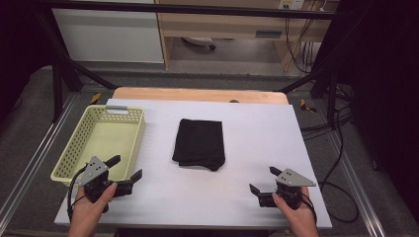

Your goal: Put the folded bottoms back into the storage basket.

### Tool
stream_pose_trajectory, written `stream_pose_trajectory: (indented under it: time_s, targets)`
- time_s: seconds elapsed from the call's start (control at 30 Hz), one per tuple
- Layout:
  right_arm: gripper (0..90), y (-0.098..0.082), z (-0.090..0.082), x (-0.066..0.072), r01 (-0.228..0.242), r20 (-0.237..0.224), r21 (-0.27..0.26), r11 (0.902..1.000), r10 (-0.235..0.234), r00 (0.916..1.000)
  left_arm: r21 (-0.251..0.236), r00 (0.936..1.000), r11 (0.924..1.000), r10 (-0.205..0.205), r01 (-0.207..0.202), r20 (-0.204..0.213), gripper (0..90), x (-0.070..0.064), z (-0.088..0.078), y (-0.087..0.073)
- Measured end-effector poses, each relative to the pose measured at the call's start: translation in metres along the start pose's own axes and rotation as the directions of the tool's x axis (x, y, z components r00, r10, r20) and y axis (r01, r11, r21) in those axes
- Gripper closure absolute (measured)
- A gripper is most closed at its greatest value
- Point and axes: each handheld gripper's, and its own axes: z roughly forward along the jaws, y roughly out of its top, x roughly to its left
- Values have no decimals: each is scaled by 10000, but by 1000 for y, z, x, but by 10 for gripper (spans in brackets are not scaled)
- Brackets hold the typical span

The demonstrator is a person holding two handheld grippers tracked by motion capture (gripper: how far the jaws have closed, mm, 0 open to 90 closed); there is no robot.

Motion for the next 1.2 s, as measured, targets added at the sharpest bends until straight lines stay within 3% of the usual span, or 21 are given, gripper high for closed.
stream_pose_trajectory:
  time_s: [0.57, 0.73, 1.2]
  targets:
    - [33, 1, 2, 2, -308, 5, 377, 9988, 308, 9995, -47, 10000, 10000, 56, -56, 7, 60, -3, 1, 1]
    - [30, 3, 2, 6, -560, -112, 363, 9978, 565, 9983, -52, 10000, 10000, 12, -12, -15, 60, -2, 1, 1]
    - [35, 12, 17, 23, -570, -323, 541, 9969, 588, 9977, 40, 10000, 10000, 35, -35, 17, 60, -2, 2, 0]
